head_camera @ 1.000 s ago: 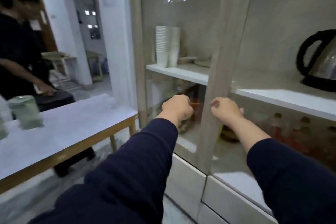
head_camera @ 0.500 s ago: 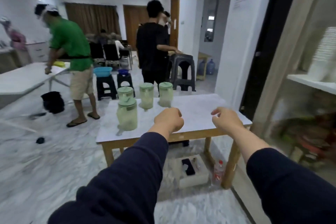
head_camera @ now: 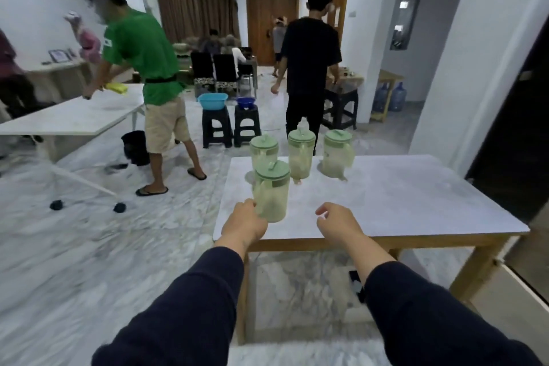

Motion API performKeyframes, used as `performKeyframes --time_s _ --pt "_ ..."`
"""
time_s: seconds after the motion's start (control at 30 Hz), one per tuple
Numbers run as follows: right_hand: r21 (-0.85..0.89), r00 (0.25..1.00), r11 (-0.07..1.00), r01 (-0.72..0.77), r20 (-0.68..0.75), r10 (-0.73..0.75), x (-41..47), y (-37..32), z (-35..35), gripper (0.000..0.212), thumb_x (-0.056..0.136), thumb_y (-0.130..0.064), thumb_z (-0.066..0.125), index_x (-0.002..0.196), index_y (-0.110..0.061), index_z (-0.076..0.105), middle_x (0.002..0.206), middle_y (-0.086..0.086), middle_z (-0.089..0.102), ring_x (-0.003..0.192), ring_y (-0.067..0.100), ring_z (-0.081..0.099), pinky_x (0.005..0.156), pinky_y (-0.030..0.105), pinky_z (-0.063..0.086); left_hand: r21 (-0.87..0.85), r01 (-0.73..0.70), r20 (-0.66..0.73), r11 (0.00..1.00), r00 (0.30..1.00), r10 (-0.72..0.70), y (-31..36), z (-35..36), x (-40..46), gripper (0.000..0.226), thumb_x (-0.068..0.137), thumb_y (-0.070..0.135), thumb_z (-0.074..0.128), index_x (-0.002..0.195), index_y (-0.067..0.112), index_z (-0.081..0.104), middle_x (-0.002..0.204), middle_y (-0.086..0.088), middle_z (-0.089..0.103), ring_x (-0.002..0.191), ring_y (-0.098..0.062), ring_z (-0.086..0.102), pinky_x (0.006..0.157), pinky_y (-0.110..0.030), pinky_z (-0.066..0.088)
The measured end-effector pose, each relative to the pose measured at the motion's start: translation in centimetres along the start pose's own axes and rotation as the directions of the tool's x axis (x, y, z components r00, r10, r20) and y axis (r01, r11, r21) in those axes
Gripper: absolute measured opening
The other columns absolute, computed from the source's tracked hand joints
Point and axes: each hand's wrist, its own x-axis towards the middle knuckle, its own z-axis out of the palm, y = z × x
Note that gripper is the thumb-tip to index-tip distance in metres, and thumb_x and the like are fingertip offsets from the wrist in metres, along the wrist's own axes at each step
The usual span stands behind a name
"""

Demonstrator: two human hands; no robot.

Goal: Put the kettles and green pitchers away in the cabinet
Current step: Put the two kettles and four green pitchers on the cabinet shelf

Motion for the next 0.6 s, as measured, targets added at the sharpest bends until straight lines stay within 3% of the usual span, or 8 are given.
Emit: performKeyframes --time_s 0.2,0.27,0.33,0.47,0.6 --pt "0.023 1.000 0.999 -0.026 -0.005 0.026 10.1 0.1 1.0 0.035 0.090 -0.013 0.046 0.123 -0.018 0.056 0.126 0.011 0.057 0.109 0.029 0.057 0.086 0.034 0.049 -0.133 0.029 -0.017 0.991 0.999 -0.032 -1.9 3.1 7.2 0.078 0.087 0.046 0.060 0.149 0.016 0.025 0.152 -0.009 0.028 0.134 -0.032 0.042 0.106 -0.044 0.041" --pt "0.045 0.999 0.998 -0.046 0.016 0.046 13.6 0.3 1.3 0.036 0.090 -0.013 0.047 0.125 -0.017 0.054 0.127 0.011 0.056 0.109 0.029 0.057 0.085 0.034 0.049 -0.198 0.013 -0.072 0.980 0.997 -0.028 -2.3 4.2 9.2 0.080 0.085 0.054 0.059 0.148 0.017 0.026 0.151 -0.006 0.030 0.135 -0.029 0.039 0.107 -0.045 0.039" --pt "0.054 0.997 0.997 -0.062 0.044 0.060 17.3 0.2 1.5 0.039 0.091 -0.013 0.048 0.129 -0.015 0.051 0.128 0.013 0.056 0.112 0.030 0.057 0.085 0.034 0.047 -0.291 -0.017 -0.163 0.957 0.986 -0.032 -2.2 5.2 11.2 0.068 0.085 0.056 0.057 0.138 0.018 0.040 0.138 -0.004 0.044 0.126 -0.025 0.046 0.102 -0.041 0.042" --pt "0.093 0.995 0.992 -0.080 0.062 0.074 25.0 -0.5 1.4 0.047 0.092 -0.016 0.051 0.138 -0.010 0.041 0.128 0.017 0.056 0.115 0.034 0.056 0.089 0.036 0.046 -0.414 -0.055 -0.238 0.909 0.970 -0.049 -1.4 6.5 14.0 0.030 0.090 0.047 0.056 0.103 0.020 0.054 0.099 0.002 0.061 0.095 -0.020 0.058 0.072 -0.028 0.043" --pt "0.236 0.990 0.962 -0.134 0.074 0.119 31.1 -2.1 1.4 0.054 0.091 -0.018 0.058 0.138 -0.006 0.036 0.134 0.017 0.050 0.119 0.035 0.052 0.093 0.038 0.043 -0.396 -0.067 -0.284 0.916 0.957 -0.053 -1.5 7.4 16.0 0.031 0.089 0.044 0.059 0.082 0.013 0.057 0.072 0.007 0.059 0.068 -0.013 0.054 0.057 -0.017 0.040"
